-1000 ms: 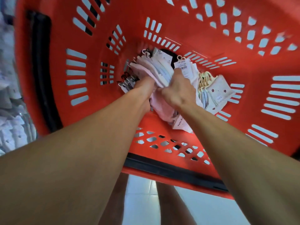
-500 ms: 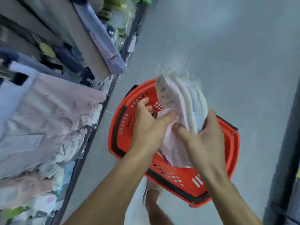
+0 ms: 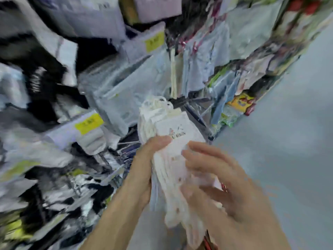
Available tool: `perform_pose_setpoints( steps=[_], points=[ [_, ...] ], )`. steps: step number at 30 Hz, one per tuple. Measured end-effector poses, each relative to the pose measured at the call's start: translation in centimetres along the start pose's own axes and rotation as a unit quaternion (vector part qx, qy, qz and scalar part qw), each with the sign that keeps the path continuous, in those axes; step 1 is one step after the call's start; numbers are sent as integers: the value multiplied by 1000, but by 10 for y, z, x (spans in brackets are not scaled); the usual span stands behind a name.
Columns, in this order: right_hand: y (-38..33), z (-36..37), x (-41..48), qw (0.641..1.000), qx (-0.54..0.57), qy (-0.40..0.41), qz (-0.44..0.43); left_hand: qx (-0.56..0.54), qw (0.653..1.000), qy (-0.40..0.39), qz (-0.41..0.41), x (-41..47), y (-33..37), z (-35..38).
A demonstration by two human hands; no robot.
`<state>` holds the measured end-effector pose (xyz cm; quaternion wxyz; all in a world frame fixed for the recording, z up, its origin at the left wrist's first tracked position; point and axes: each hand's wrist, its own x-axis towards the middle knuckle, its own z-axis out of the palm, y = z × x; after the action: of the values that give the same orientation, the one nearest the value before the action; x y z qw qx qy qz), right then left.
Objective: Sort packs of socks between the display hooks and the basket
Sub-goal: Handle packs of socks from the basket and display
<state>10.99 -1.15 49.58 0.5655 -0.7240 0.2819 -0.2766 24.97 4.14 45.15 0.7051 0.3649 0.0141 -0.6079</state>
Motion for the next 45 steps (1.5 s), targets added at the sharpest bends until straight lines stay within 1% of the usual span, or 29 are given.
perform_pose_setpoints(
  steps=[1, 2, 5, 6, 8, 10, 13, 16, 19, 22, 24, 28, 32, 35, 38, 40, 42, 44, 45],
  points=[
    [-11, -3, -10, 1000, 21, -11, -2, 31, 998, 38, 44, -17, 12, 2],
    [-39, 1, -15, 999, 49, -6, -3, 33, 993, 58, 92, -36, 23, 6],
    [-83, 24, -21, 996, 30, 29, -81, 67, 979, 78, 176, -97, 56, 12],
    [-98, 37, -24, 994, 16, 28, -103, 85, 975, 74, 191, -118, 65, 10],
    [-127, 69, -34, 993, 6, -1, -116, 112, 973, 52, 193, -164, 79, 7],
    [-149, 99, -44, 992, 25, -31, -117, 123, 968, 50, 215, -209, 93, -1],
    [-183, 141, -61, 986, 70, -77, -131, 123, 953, 37, 274, -278, 116, -17],
    [-218, 180, -82, 975, 120, -123, -141, 110, 947, 54, 299, -342, 137, -37],
    [-248, 214, -102, 963, 180, -146, -138, 95, 936, 73, 332, -397, 148, -54],
    [-275, 246, -123, 952, 190, -175, -163, 79, 927, 80, 358, -446, 152, -61],
    [-287, 270, -132, 944, 188, -193, -191, 59, 917, 102, 381, -474, 155, -65],
    [-307, 318, -150, 923, 198, -261, -205, 44, 871, 193, 450, -521, 164, -80],
    [-328, 366, -168, 888, 214, -335, -229, 24, 824, 224, 519, -565, 172, -99],
    [-342, 399, -181, 858, 226, -401, -228, 12, 794, 241, 558, -597, 175, -114],
    [-359, 427, -194, 827, 243, -455, -222, -2, 777, 274, 566, -629, 180, -125],
    [-374, 443, -200, 813, 258, -474, -220, -11, 756, 291, 587, -652, 188, -133],
    [-390, 459, -205, 802, 263, -482, -236, 4, 732, 288, 617, -677, 197, -143],
    [-405, 477, -212, 795, 259, -484, -256, 17, 720, 284, 633, -701, 209, -153],
    [-411, 487, -216, 793, 254, -484, -268, 22, 721, 281, 633, -711, 215, -159]
  ],
)
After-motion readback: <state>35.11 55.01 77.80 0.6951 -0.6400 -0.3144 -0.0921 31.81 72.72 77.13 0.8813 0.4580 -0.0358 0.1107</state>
